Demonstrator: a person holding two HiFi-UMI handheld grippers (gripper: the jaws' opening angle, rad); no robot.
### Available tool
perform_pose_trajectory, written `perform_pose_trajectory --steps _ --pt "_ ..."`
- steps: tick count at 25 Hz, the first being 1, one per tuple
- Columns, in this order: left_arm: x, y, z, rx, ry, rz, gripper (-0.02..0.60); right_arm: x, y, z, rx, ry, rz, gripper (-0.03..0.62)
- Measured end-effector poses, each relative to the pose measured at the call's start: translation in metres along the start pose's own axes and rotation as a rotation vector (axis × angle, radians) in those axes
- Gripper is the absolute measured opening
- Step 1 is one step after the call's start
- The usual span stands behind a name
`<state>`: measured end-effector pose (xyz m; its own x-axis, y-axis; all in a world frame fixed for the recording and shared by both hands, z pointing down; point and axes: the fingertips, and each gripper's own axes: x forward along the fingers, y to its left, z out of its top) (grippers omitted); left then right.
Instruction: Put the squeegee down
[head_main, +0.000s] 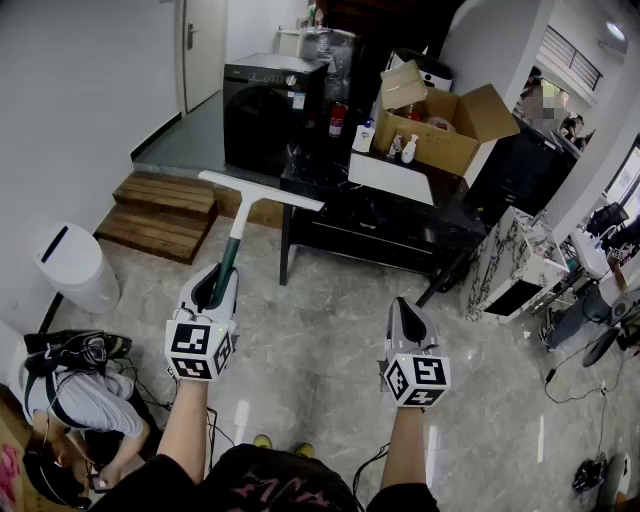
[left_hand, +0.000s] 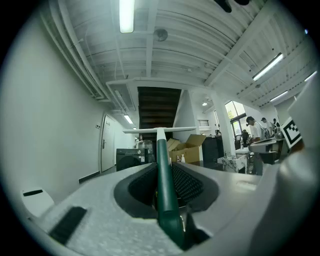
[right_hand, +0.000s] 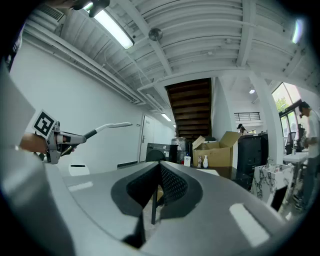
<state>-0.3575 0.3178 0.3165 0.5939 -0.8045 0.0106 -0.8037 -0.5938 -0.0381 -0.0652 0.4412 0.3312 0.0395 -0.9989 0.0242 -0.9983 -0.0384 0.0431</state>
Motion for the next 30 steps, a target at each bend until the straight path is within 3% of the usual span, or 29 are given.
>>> perform_pose_trajectory --steps 19,30 --pt "0.002 0.004 -0.003 0.02 -0.004 -0.01 0.098 0.008 0.002 -0.01 0.011 0.003 0.01 0.009" --pt "0.013 0.03 -0.009 -0.003 -0.019 -0.019 0.098 0.022 0.015 -0.019 -0.009 0.025 0.007 0.009"
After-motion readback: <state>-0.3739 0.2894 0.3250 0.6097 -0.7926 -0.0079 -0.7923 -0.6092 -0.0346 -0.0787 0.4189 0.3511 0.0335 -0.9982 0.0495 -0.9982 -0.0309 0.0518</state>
